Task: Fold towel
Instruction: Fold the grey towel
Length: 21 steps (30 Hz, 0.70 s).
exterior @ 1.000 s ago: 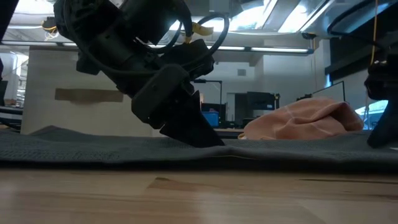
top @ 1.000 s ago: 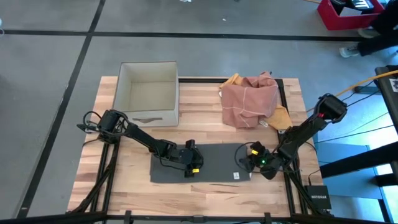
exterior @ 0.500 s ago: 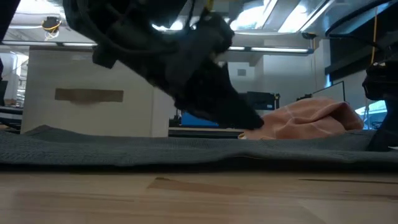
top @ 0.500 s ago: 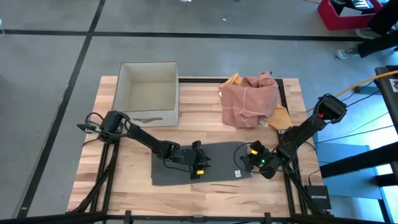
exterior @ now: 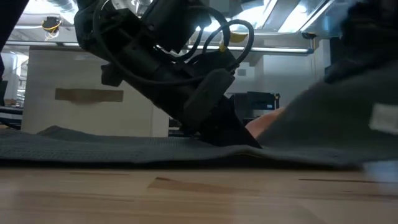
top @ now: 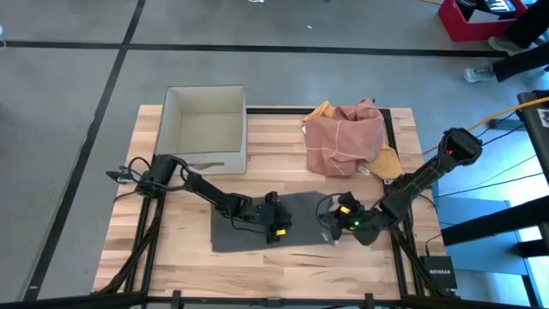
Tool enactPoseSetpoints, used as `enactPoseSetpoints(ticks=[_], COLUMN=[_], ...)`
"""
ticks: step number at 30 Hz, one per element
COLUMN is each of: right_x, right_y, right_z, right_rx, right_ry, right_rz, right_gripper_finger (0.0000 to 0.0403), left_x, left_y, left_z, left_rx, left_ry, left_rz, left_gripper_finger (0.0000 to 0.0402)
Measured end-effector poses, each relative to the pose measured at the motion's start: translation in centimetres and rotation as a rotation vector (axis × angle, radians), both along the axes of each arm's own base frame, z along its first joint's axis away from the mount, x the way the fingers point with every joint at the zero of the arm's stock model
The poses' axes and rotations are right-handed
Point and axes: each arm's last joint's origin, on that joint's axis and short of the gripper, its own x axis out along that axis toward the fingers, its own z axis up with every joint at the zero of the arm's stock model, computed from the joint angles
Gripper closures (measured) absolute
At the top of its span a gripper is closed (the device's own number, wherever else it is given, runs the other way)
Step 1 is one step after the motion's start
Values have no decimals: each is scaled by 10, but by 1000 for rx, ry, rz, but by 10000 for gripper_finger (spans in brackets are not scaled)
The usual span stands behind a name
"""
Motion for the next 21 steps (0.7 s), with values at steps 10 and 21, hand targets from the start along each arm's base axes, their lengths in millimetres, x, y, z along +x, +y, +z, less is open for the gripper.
enactPoseSetpoints(ticks=[10,21], right_x=[32,32], right_y=[-14,-16], right_z=[17,15], right_rx=[-110,-132], right_ry=[-9,16], right_rz=[60,72], right_gripper_finger=[392,391], left_x=[-2,-39], left_y=[-11,-22], left_z=[20,60], left_rx=[116,94], left_ry=[75,273], left_rz=[-97,-47], left_gripper_finger=[270,270])
